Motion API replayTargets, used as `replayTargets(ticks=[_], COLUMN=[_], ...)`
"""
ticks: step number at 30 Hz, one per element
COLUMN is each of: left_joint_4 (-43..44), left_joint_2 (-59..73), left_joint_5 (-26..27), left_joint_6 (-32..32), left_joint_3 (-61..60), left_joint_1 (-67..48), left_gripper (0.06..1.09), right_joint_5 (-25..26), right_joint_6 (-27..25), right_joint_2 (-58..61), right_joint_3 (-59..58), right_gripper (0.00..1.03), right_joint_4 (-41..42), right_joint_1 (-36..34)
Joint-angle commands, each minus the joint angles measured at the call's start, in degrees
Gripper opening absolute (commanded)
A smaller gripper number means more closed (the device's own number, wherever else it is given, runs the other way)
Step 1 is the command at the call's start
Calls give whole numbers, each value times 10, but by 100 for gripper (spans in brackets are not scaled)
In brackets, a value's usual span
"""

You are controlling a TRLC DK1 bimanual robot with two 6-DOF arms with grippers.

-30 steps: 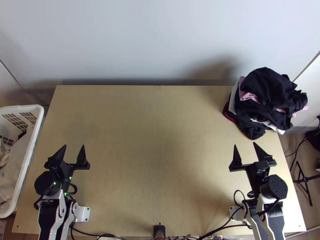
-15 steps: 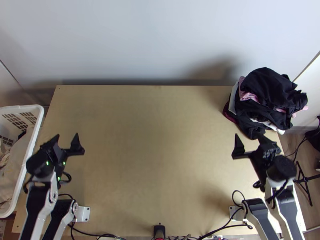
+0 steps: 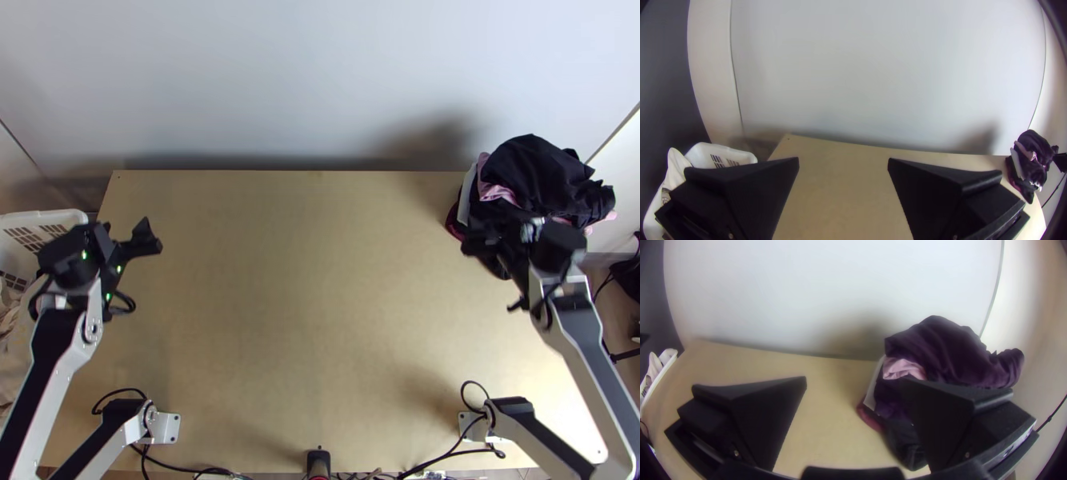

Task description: Fold the t-shirt

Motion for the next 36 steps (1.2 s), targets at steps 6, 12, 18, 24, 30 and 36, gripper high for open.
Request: replayTargets(ticks=[6, 12, 18, 24, 30, 36], left_joint_4=[-11, -27, -40, -27, -27, -23], left_joint_2=[135, 175, 223, 226, 225, 252], left_joint_5=[-21, -37, -45, -46, -45, -30], left_joint_6=[-12, -14, -14, -1, 17, 72], left_joint_3=[93, 112, 129, 133, 141, 128], left_joint_1=[-7, -6, 0, 3, 78, 220], left_gripper=[103, 103, 103, 103, 103, 103], right_joint_5=[58, 59, 59, 59, 59, 59], right_joint_6=[24, 45, 60, 60, 58, 38], right_joint_2=[208, 238, 227, 200, 175, 149], right_joint_3=[162, 197, 164, 130, 104, 70], right_gripper=[97, 97, 97, 97, 97, 97], right_joint_4=[-45, -117, -119, -114, -108, -108], right_joint_1=[4, 14, 16, 41, 56, 55])
